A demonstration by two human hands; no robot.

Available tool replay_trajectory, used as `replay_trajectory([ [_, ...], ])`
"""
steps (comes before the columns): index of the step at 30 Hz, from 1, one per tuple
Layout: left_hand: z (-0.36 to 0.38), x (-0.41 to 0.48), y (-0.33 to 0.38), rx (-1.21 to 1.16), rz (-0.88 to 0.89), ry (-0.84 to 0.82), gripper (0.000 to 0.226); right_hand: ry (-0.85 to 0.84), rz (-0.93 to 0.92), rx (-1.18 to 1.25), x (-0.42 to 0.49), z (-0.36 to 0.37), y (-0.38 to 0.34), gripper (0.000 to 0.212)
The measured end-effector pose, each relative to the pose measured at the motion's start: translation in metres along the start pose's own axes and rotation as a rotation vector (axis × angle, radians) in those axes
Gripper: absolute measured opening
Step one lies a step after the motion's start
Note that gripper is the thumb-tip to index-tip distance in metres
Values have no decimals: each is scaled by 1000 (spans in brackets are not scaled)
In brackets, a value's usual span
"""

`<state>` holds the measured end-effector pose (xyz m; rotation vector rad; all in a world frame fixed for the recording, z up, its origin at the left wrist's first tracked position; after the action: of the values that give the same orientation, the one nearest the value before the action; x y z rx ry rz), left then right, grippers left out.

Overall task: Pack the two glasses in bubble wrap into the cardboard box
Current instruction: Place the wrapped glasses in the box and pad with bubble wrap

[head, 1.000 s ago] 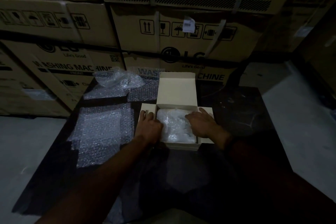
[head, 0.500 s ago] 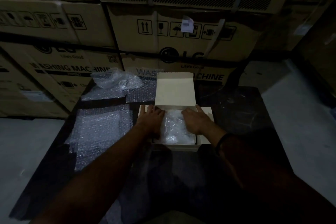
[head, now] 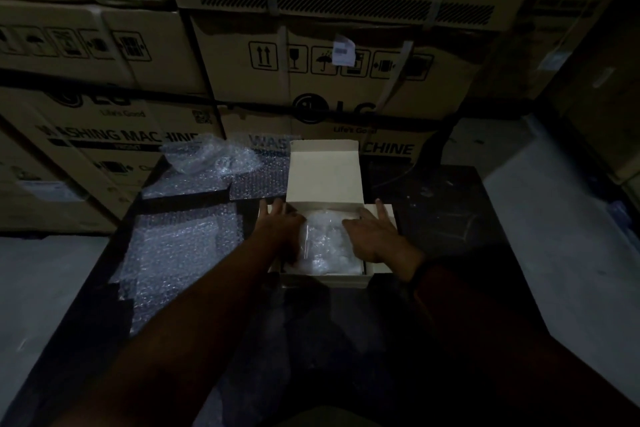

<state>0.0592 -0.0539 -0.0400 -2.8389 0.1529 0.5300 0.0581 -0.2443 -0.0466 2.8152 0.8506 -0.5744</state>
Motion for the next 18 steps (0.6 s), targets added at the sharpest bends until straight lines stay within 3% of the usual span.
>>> replay_trajectory([
  [4,-3,2,-3,-26,10,-56,108,-34,11,172,-8,-5,5,66],
  [7,-4,-5,-14,-94,31,12,106,26,2,278,-21,-5,10,71],
  [11,2,-19,-21,-66,43,-5,100,-40,-63,106,-30,10,6,75],
  [14,19,-22,-13,-9,26,-71,99,-33,-53,58,-26,16,1,69],
  [18,26,-24,-5,13,12,-21,98,-70,-28,24,-24,17,-2,56],
])
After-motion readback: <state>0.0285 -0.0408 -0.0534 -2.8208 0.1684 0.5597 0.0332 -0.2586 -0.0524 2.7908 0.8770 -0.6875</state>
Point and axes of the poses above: each hand's wrist, its own x-axis towards the middle knuckle, its own z-axis out of the palm, y = z × x, the point moved 2 cm from there along x, towards the middle knuckle, and after that the axes turned 8 degrees about -z, right-handed, at the moved point
